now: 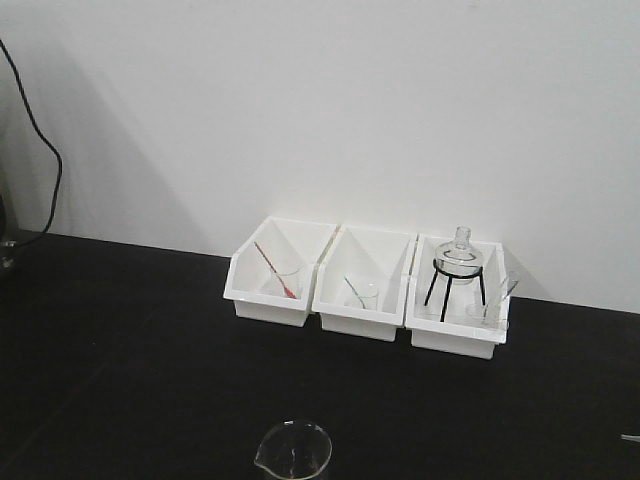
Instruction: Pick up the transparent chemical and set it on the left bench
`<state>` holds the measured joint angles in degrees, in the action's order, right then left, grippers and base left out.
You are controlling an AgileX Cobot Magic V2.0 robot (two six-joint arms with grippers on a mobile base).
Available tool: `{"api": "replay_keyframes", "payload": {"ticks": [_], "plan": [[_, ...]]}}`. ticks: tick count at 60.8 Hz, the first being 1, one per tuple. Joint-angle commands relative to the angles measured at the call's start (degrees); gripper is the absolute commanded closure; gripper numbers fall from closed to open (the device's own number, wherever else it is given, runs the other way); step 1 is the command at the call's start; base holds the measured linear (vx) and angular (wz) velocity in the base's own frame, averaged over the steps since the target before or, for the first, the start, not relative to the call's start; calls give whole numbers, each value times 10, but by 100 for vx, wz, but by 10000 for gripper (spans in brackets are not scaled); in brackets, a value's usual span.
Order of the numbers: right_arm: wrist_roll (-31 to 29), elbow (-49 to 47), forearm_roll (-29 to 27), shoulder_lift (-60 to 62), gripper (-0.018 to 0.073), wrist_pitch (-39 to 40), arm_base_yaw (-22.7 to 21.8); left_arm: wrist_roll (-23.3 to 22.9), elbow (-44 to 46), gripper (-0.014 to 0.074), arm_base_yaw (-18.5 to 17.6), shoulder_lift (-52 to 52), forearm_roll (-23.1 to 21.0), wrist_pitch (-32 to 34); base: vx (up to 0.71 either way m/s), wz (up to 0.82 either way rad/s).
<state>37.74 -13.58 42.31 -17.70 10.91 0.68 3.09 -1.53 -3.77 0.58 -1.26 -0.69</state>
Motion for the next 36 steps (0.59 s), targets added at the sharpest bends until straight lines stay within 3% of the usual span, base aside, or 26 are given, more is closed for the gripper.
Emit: {"api": "replay_keyframes", "payload": {"ticks": [1, 36], "plan": [[0, -17, -1, -4, 562, 34, -2, -4, -9, 600, -1, 11, 0, 45, 8, -9], [-2, -17, -1, -7, 562, 66, -3, -4, -9, 600, -1, 11, 0, 45, 2, -2]]}}
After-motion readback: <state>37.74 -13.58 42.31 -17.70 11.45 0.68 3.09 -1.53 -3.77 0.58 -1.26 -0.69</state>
